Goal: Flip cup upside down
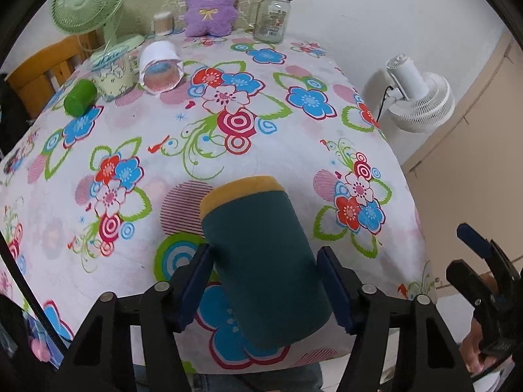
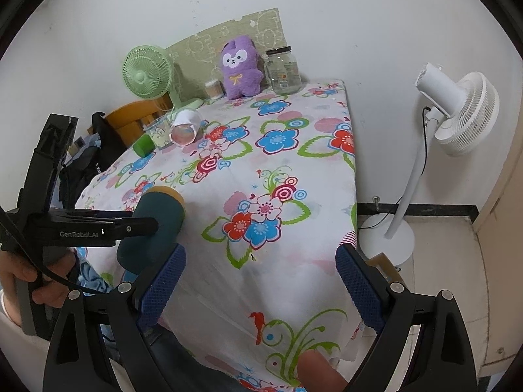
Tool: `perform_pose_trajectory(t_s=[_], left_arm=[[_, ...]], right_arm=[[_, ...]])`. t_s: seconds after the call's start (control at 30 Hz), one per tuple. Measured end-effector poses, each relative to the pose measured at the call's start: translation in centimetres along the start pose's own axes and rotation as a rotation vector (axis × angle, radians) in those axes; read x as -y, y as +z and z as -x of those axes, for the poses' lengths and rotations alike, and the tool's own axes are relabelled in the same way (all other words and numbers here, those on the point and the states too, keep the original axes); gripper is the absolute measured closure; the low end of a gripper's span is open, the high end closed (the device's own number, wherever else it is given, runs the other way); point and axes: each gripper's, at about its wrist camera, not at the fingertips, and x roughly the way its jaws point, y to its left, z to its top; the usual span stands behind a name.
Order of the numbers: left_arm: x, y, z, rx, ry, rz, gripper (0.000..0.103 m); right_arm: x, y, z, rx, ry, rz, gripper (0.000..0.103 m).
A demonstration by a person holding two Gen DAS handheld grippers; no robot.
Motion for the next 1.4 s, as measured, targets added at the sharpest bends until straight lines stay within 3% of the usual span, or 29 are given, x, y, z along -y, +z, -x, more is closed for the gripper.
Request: perform_pose_trajectory(t_s=[0.13,0.2,0.37,0.4,0.47,0.67,0.73,0.87,1.13,1.4], left_arm=[[-0.2,0.5,0.9,0.012,0.02,-0.054,0.055],[-0.4,0.7,1.0,0.016,0.036,-0.068,0.056],[-0.5,0.8,0.6,0.004,0.026,-0.072,0.049],[-0.5,0.7,0.4,-0.001,0.032,-0.068,0.046],[-0.5,0.6,-0.2,-0.032,0.034,-0.054,0.03],[-0.8,0.5,-2.0,-0.122,-0.027,0.001,0.018],[-0.6,0.4,-2.3,-0.131,-0.028,-0.005,0.018],[0.0,0.2,-2.6,-0.135,0.008,-0.047,0.03],[-0.3,0.3,-2.4,-0.143,-0.011,-0.075,0.03],[-0.9,1.7,-0.2,-0.169,0.015,-0.2,0.032]], right_arm=[[-0.1,0.1,-0.2,0.003,0.01,-0.001,0.009],[-0.2,0.0,-0.4,0.002,0.017,-0.002,0.009],[-0.2,0.0,-0.6,0.004,0.023,-0.004,0.009],[-0.2,0.0,-0.6,0.003,0.022,-0.005,0.009],[-0.2,0.0,-0.6,0.003,0.019,-0.004,0.009],[-0.1,-0.2,-0.6,0.0,0.008,-0.012,0.009],[0.1,-0.3,-0.7,-0.001,0.005,-0.017,0.009],[0.4,-0.2,-0.8,0.0,0.001,-0.026,0.009],[0.4,0.0,-1.0,0.006,-0.002,-0.027,0.009],[-0.1,0.0,-1.4,0.007,0.011,-0.011,0.009]])
